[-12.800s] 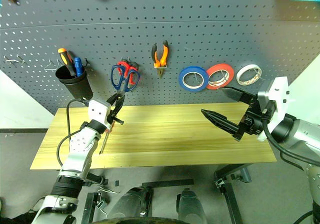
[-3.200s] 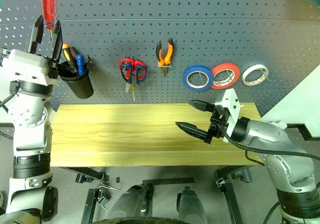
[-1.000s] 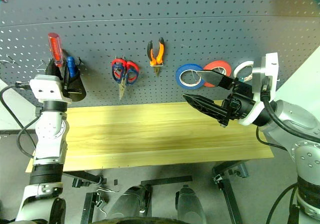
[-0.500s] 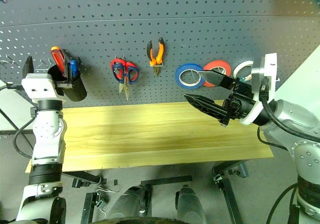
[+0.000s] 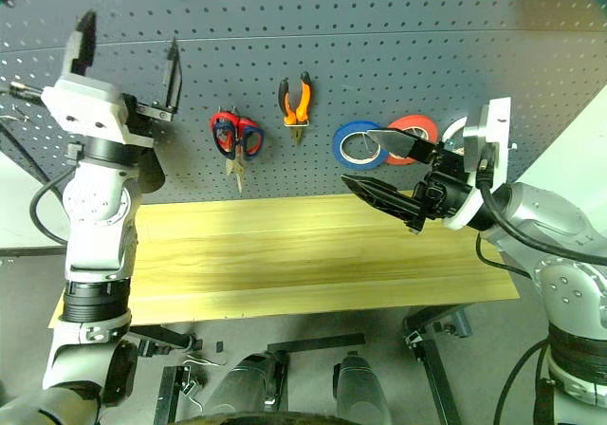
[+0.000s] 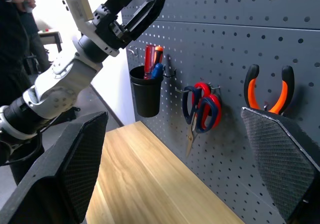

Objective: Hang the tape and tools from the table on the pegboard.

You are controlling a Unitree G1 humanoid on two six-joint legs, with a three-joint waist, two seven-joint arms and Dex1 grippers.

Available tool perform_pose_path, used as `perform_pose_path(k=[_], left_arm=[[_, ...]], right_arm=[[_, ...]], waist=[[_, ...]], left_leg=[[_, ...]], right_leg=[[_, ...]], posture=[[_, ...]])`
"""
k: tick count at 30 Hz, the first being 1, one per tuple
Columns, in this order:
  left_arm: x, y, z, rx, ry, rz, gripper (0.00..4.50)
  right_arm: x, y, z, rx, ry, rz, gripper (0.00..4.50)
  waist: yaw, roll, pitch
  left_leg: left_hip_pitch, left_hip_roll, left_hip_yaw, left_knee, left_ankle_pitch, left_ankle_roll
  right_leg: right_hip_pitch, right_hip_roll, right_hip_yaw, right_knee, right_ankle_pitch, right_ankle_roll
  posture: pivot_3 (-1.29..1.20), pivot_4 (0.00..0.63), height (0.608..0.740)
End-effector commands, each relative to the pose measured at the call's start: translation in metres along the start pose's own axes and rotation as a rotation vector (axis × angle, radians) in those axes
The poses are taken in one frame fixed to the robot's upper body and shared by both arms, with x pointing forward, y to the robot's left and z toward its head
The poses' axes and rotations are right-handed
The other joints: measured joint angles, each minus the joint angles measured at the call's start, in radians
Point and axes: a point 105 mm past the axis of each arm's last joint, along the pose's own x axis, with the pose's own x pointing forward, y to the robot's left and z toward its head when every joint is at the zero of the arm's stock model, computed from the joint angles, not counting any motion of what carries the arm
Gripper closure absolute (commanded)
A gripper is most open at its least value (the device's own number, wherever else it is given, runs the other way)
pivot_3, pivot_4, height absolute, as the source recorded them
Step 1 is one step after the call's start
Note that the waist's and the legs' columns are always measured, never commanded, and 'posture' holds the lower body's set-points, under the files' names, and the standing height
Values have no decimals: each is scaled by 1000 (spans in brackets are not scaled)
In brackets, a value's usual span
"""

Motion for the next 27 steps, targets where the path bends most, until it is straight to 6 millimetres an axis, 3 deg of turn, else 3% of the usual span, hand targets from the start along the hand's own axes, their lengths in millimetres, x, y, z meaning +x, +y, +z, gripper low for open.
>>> perform_pose_path(k=[1,7,12,16,20,22,27], left_arm=[[-13,-29,4,-89,28,-159,71],[-59,-76,-19,-225,226,-424,71],[-100,-89,-44,-259,393,-492,71],[-130,-94,-64,-269,508,-529,71],[-176,-88,-91,-234,652,-546,71],[-190,-85,-99,-259,706,-511,71],[-218,-78,-121,-292,825,-460,71]], right_arm=[[4,2,2,-62,-27,-27,0],[16,-4,-23,-99,-13,-180,0],[20,-7,-49,-46,-36,-362,0],[12,-10,-71,-33,-26,-485,0],[-3,-3,-109,16,45,-586,0],[-11,3,-126,58,75,-608,0],[-31,12,-164,122,146,-653,0]], waist=[[-1,1,-4],[0,1,-24],[2,4,-55],[6,8,-70],[19,12,-82],[23,13,-83],[27,15,-87]], left_leg=[[0,0,0,0,0,0],[1,0,1,-1,1,-2],[2,0,0,-1,2,-3],[5,0,0,-1,2,-3],[14,1,0,-4,1,-2],[21,1,1,-6,0,-2],[21,1,1,-4,0,-2]], right_leg=[[0,0,0,0,0,0],[-1,0,1,1,0,0],[0,0,1,1,0,0],[1,1,1,1,0,-1],[7,1,2,0,0,-1],[13,1,3,-1,-2,-2],[14,0,3,-1,-3,-4]], posture=[[0,66,740],[4,37,740],[14,0,740],[14,0,740],[10,0,740],[9,0,740],[11,0,740]])
